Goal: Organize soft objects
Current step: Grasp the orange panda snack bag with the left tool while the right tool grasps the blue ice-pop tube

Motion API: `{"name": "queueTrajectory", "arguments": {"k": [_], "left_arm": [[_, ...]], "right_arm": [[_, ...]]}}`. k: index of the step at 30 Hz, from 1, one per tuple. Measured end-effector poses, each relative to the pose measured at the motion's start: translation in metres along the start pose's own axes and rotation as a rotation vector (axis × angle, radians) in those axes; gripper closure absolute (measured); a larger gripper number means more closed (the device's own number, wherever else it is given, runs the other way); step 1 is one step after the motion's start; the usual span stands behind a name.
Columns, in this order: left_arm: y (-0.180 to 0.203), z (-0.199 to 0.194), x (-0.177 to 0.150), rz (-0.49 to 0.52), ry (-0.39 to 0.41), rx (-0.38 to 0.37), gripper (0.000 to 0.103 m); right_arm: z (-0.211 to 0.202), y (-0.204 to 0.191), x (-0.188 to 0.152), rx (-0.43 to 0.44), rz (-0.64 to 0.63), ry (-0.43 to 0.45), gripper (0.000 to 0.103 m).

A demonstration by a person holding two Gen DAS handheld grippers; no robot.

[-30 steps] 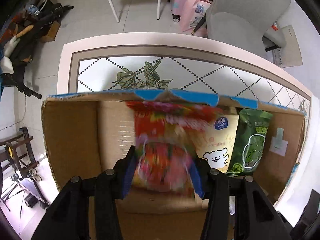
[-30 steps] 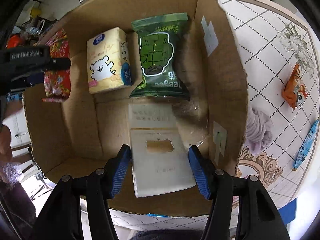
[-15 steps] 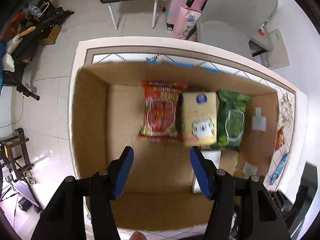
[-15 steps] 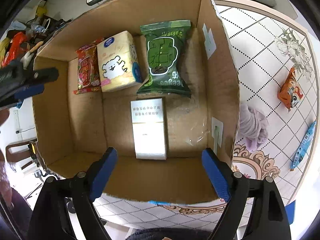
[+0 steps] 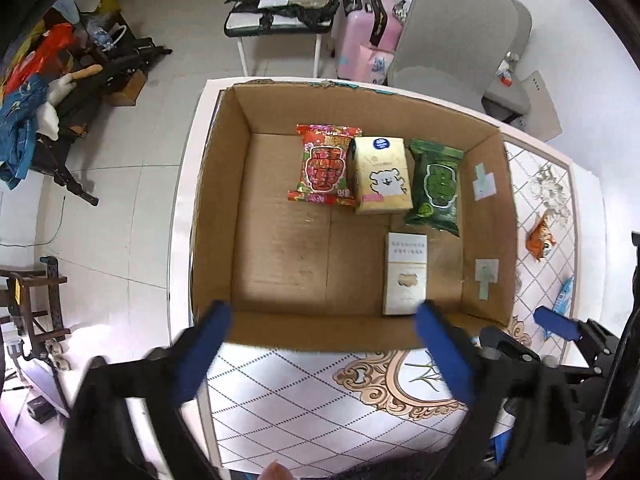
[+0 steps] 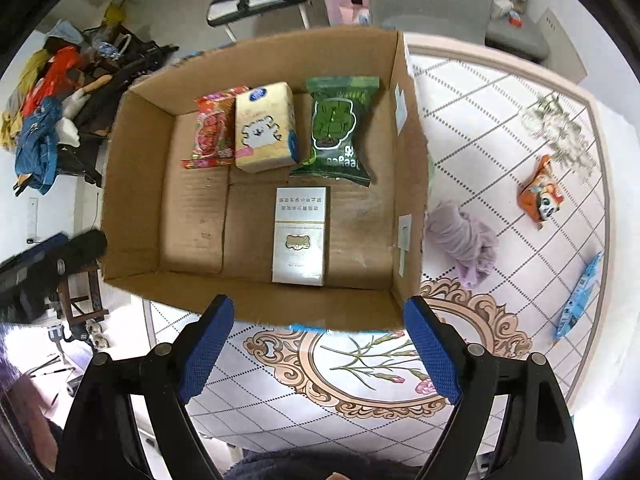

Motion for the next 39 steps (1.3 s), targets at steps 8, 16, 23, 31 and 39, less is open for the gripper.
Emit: {"name": "queueTrajectory", "arguments": {"k": [8, 16, 23, 31, 39], "left_arm": [[0.009, -0.016, -0.023, -0.008, 0.041, 0.041, 0.006], [0.051, -0.041, -0.029, 0.034, 0.111, 0.074, 0.006], [0.156, -0.050, -0.007, 0.231, 0.166, 0.070, 0.006], [0.309, 0.031, 0.021, 0.470, 0.073, -0.008, 0.006], [0.388, 0.175, 0.035, 0.632, -0.186, 0.069, 0.006]], "right_arm": [[-0.021, 0.004, -0.016, -0.025, -0.055, 0.082, 0.004], [-0.049, 0.033, -0.023, 0.052, -0.023, 0.129, 0.004], [-0.075, 0.142, -0.027, 0.038, 0.171, 0.212, 0.004], [-0.032, 0.323, -0.050, -0.064, 0.478, 0.118, 0.004], [0.071, 0.423, -0.066, -0.046, 0.628, -0.091, 0.004]]}}
Point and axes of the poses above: each gripper's, at about its wrist camera, not at the fingertips, and z roughly the way its jaws point, y to its right, x to its top, the point moved 7 cm from there along z, roughly the way its jaws point, and after that the axes turned 5 degrees about -x, right-handed, at the moved point
